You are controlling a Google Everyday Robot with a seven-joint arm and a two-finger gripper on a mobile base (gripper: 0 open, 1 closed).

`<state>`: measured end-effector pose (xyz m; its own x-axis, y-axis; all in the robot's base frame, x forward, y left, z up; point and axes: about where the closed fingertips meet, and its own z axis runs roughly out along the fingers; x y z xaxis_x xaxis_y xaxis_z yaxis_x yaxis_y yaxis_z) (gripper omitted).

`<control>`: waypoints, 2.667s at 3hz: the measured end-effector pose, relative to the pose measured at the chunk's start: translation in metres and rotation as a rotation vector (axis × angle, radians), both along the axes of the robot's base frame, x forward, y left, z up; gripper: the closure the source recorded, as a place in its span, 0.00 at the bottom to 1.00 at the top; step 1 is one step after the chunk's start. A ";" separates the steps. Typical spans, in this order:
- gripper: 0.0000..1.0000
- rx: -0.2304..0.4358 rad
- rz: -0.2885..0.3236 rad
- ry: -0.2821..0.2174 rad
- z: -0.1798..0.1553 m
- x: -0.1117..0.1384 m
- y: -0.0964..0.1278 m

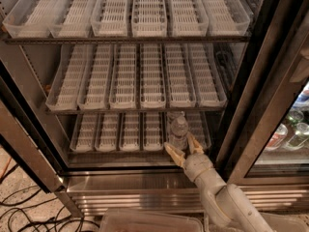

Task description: Pick water bottle from bottom shelf of fridge

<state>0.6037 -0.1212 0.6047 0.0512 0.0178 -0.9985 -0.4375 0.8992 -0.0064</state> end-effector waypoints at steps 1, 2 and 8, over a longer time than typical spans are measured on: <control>0.33 -0.005 0.010 -0.002 0.005 0.012 0.005; 0.43 -0.013 0.026 0.005 0.005 0.019 0.012; 1.00 -0.046 0.144 -0.167 0.061 -0.023 0.037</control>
Offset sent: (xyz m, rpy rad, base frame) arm 0.0279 0.0184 0.0029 -0.0244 0.0162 0.0402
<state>0.5803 -0.0846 0.6652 0.2164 -0.0085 -0.9763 -0.5508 0.8245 -0.1293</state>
